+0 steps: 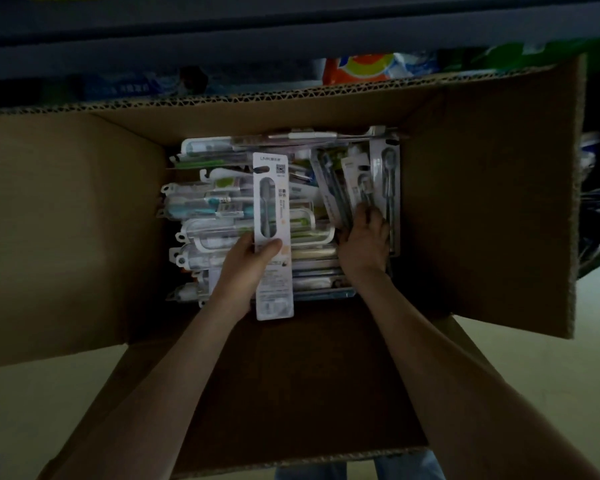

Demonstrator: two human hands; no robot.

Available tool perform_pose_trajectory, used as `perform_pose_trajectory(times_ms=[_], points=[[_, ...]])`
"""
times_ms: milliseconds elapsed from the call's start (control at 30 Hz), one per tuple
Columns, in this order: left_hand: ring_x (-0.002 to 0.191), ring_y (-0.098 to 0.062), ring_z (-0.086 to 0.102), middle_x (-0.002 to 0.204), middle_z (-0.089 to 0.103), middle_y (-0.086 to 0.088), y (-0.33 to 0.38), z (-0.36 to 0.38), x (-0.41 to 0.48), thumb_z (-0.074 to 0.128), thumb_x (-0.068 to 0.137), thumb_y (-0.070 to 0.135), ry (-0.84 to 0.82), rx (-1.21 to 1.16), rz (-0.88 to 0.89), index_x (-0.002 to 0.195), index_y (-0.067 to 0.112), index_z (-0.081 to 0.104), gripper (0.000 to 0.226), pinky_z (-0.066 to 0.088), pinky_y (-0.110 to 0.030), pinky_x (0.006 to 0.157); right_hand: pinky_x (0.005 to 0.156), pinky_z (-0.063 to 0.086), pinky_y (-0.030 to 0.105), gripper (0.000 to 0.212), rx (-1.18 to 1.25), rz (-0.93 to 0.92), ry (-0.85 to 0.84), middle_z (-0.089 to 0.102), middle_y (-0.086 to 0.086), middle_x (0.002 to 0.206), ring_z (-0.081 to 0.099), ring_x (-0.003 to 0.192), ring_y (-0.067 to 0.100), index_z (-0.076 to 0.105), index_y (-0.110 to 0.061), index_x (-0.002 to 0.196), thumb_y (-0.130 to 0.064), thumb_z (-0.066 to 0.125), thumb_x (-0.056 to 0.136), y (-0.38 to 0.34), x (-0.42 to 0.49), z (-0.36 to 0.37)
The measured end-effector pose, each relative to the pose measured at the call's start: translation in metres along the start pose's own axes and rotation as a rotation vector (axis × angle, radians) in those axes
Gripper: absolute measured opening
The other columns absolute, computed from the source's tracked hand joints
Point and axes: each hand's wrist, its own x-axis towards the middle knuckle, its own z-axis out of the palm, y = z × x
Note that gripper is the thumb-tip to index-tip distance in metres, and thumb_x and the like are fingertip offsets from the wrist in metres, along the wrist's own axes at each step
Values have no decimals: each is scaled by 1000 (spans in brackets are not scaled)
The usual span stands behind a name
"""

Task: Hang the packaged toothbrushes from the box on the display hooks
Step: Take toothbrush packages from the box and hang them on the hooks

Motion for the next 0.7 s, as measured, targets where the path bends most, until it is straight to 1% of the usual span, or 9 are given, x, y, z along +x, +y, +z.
perform_pose_trajectory(times_ms=[100,167,267,333,400,467,567,633,700], points=[[97,-13,64,106,68,4,1,-1,0,60,94,25,-1,-47,-30,116,22,60,22,50,-33,78,111,26,54,66,91,-5,-1,17,18,154,21,139,38,20,-17,149,-26,54,93,5,5,1],[99,-16,65,109,69,2,2,-1,1,61,93,24,-17,-74,-45,117,22,61,24,51,-39,86,108,31,57,65,175,-28,11,24,19,150,28,136,39,26,-17,144,-23,60,89,8,9,3],[102,-18,65,110,69,1,3,0,2,61,93,24,-41,-75,-39,112,25,62,19,50,-44,93,101,39,54,52,321,-5,53,37,17,140,40,127,36,35,-13,132,-19,62,88,9,14,1],[104,-18,64,111,69,2,4,2,1,61,93,24,-49,-70,-34,113,26,63,21,49,-44,94,97,41,50,41,315,42,63,45,18,131,43,120,36,42,-10,123,-21,61,88,10,19,-3],[104,-18,65,111,70,2,4,5,1,62,93,25,-52,-65,-24,118,24,63,25,49,-43,93,94,42,50,38,321,82,73,52,18,123,48,115,36,45,-8,117,-22,64,86,11,24,-7],[101,-17,66,108,70,2,5,6,0,62,92,24,-59,-74,-20,117,25,63,24,50,-41,89,96,43,50,47,369,113,71,54,15,123,50,116,35,45,-9,120,-23,69,82,12,27,-13],[96,-21,68,104,72,-3,8,9,-5,62,92,18,-102,-91,-29,108,25,62,18,54,-42,85,105,35,44,59,386,104,70,48,10,132,42,124,28,38,-12,127,-20,72,80,14,25,-25],[92,-23,70,100,73,-6,11,11,-11,62,92,13,-131,-106,-38,109,22,62,20,56,-43,83,105,31,42,62,312,15,108,44,10,137,36,129,28,37,-12,133,-21,70,82,13,16,-37],[86,-26,71,97,73,-11,18,11,-22,60,92,8,-161,-153,-43,117,16,59,25,57,-43,80,105,30,42,65,225,-98,128,40,14,140,32,130,31,37,-8,138,-21,69,83,10,2,-51]])
